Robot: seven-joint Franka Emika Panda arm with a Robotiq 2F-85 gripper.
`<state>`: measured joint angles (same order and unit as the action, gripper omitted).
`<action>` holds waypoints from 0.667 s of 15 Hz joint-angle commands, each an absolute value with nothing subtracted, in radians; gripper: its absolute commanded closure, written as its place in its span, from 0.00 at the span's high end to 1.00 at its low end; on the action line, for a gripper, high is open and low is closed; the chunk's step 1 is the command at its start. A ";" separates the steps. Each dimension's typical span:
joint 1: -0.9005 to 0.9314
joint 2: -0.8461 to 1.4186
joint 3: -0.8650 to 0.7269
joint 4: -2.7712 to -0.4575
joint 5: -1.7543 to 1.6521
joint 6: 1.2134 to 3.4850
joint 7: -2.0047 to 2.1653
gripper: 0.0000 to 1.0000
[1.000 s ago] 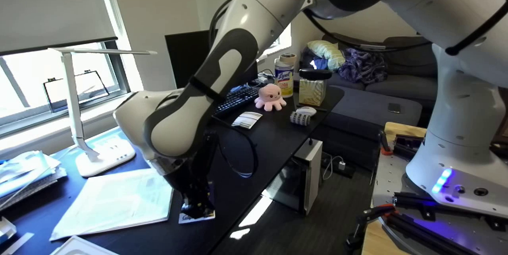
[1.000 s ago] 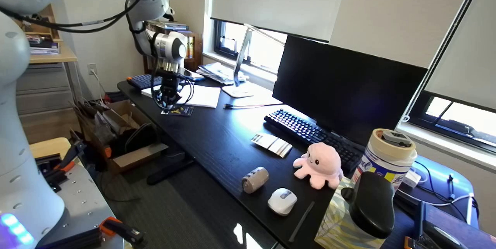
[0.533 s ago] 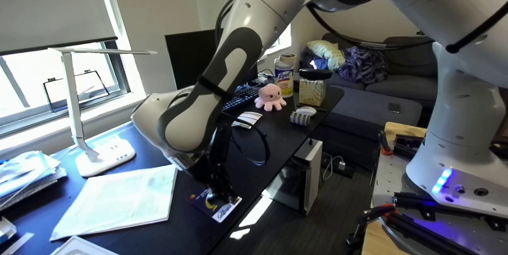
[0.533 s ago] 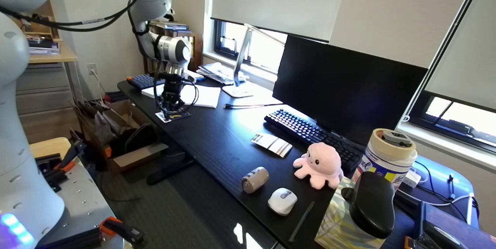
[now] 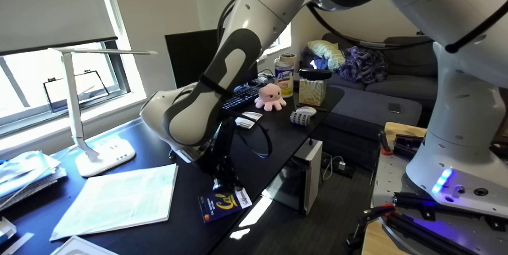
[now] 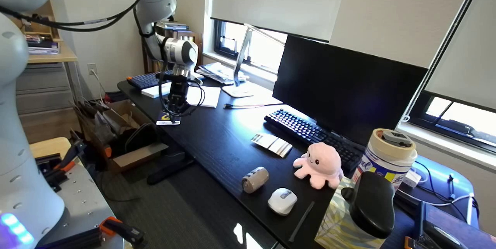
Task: Place the blue packet on top of the papers
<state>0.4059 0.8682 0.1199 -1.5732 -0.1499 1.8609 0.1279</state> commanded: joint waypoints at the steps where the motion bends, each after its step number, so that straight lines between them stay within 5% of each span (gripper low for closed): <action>1: 0.382 0.866 0.144 -1.584 -0.087 1.888 0.177 0.01; 10: 0.345 0.869 0.182 -1.608 0.083 2.000 0.186 0.01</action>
<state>0.3771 0.8647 0.1437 -1.5873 0.0257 1.9290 0.1940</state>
